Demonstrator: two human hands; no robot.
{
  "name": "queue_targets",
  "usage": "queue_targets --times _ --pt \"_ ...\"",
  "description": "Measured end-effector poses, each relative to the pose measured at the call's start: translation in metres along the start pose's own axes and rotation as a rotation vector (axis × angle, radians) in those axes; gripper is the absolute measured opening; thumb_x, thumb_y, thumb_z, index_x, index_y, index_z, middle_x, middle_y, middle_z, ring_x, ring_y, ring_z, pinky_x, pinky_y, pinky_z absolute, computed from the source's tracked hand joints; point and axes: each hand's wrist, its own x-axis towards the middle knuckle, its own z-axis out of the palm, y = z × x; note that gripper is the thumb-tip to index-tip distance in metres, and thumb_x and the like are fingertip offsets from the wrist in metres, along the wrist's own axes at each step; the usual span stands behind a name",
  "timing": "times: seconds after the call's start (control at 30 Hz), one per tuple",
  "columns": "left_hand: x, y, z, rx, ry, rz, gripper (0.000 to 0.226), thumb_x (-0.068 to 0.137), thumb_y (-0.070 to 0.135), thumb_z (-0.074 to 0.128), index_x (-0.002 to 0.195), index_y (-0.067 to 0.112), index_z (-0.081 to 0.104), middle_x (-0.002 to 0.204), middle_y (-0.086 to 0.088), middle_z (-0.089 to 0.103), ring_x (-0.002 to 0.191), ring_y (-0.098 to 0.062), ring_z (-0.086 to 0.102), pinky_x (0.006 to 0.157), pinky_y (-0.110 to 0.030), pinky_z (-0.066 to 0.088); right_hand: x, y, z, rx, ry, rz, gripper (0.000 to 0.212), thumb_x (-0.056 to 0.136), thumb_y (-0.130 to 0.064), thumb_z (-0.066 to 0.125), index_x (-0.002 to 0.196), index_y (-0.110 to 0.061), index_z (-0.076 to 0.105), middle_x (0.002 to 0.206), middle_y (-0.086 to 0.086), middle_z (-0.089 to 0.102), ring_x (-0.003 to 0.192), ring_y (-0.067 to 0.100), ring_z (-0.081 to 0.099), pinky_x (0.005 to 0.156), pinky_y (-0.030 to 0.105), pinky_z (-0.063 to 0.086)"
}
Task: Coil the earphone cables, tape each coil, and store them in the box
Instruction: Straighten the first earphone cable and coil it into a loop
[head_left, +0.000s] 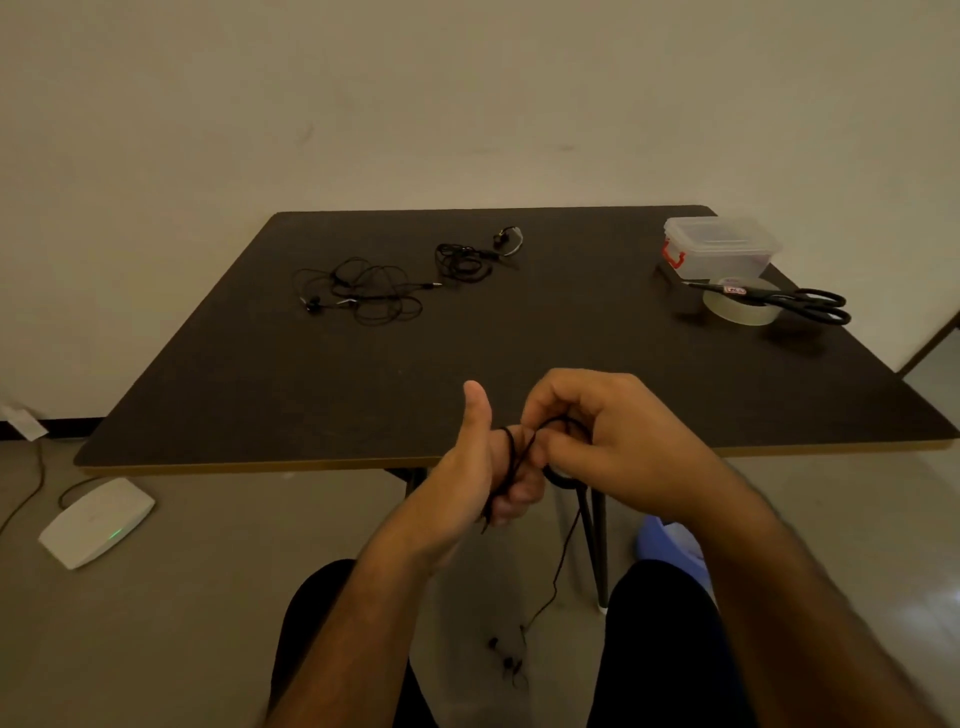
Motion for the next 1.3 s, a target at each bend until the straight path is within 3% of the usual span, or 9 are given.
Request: queue_targets --times 0.17,0.27,0.4,0.57,0.67,0.8,1.07,1.2,1.3 --pt "-0.004 0.003 0.002 -0.219 -0.094 -0.037 0.075 0.075 0.083 0.003 0.067 0.018 0.040 0.054 0.004 0.024 0.045 -0.009 0.020 0.047 -0.024 0.023 0.014 0.010 -0.003 0.352 0.020 -0.036 0.020 0.090 0.009 0.057 0.096 -0.009 0.064 0.086 0.007 0.066 0.071 0.022 0.068 0.067 0.032 0.059" --pt "-0.004 0.008 0.004 -0.379 -0.168 -0.008 0.071 0.080 0.080 0.008 0.066 0.019 0.042 0.052 0.006 0.026 0.042 -0.006 0.021 0.043 -0.021 0.021 0.023 0.023 0.009 0.533 0.109 -0.029 0.011 0.088 0.007 0.062 0.093 -0.002 0.064 0.081 0.007 0.065 0.070 0.013 0.063 0.065 0.024 0.055" --pt "0.002 0.013 0.004 -0.472 -0.236 0.086 0.055 0.098 0.062 0.019 0.072 0.021 0.046 0.054 0.008 0.031 0.043 -0.004 0.025 0.043 -0.019 0.021 0.023 0.040 0.034 0.776 0.141 0.058 0.009 0.086 -0.011 0.066 0.090 -0.004 0.064 0.079 0.007 0.065 0.070 0.015 0.063 0.065 0.029 0.054" --pt "0.012 0.030 0.000 -0.450 -0.110 0.137 0.033 0.102 0.031 0.033 0.074 0.020 0.045 0.054 0.007 0.031 0.043 -0.006 0.032 0.049 -0.023 0.033 0.010 0.046 0.065 0.915 0.068 0.161 0.016 0.094 -0.017 0.056 0.089 -0.016 0.070 0.077 0.007 0.068 0.068 0.021 0.063 0.060 0.031 0.055" --pt "0.018 0.040 -0.005 -0.441 0.008 0.185 0.034 0.104 0.027 0.029 0.075 0.018 0.044 0.053 0.007 0.031 0.044 -0.007 0.032 0.055 -0.025 0.035 0.003 0.048 0.068 0.851 0.036 0.194 0.024 0.102 -0.014 0.044 0.092 -0.011 0.065 0.074 0.006 0.063 0.060 0.018 0.057 0.057 0.030 0.050" --pt "0.025 0.046 -0.015 -0.378 0.219 0.257 0.032 0.106 0.029 0.030 0.080 0.019 0.046 0.056 0.007 0.033 0.046 -0.008 0.033 0.049 -0.024 0.035 -0.008 0.046 0.060 0.699 -0.073 0.193 0.017 0.100 -0.009 0.049 0.105 -0.002 0.064 0.072 0.007 0.061 0.061 0.014 0.058 0.059 0.027 0.052" --pt "0.031 0.044 -0.020 0.007 0.464 0.313 0.031 0.108 0.026 0.030 0.086 0.014 0.050 0.062 0.000 0.059 0.057 -0.016 0.060 0.053 -0.028 0.051 -0.015 0.014 0.016 0.245 -0.328 0.290 0.023 0.096 -0.019 0.059 0.116 -0.031 0.057 0.080 0.000 0.069 0.064 0.013 0.069 0.062 0.025 0.056" --pt "0.030 0.044 -0.023 0.187 0.422 0.233 0.033 0.107 0.030 0.031 0.085 0.014 0.051 0.066 -0.002 0.063 0.060 -0.018 0.063 0.055 -0.028 0.050 -0.010 -0.005 -0.003 -0.053 -0.105 0.155 0.009 0.093 -0.030 0.056 0.095 -0.037 0.060 0.082 -0.007 0.068 0.071 0.003 0.064 0.066 0.024 0.055" --pt "0.023 0.046 -0.015 0.218 0.288 0.160 0.038 0.107 0.034 0.032 0.083 0.014 0.053 0.060 0.001 0.060 0.052 -0.014 0.056 0.051 -0.025 0.046 0.001 -0.010 -0.016 -0.012 0.063 0.014 0.009 0.085 -0.034 0.054 0.088 -0.038 0.062 0.082 -0.022 0.067 0.079 -0.004 0.064 0.072 0.016 0.051"
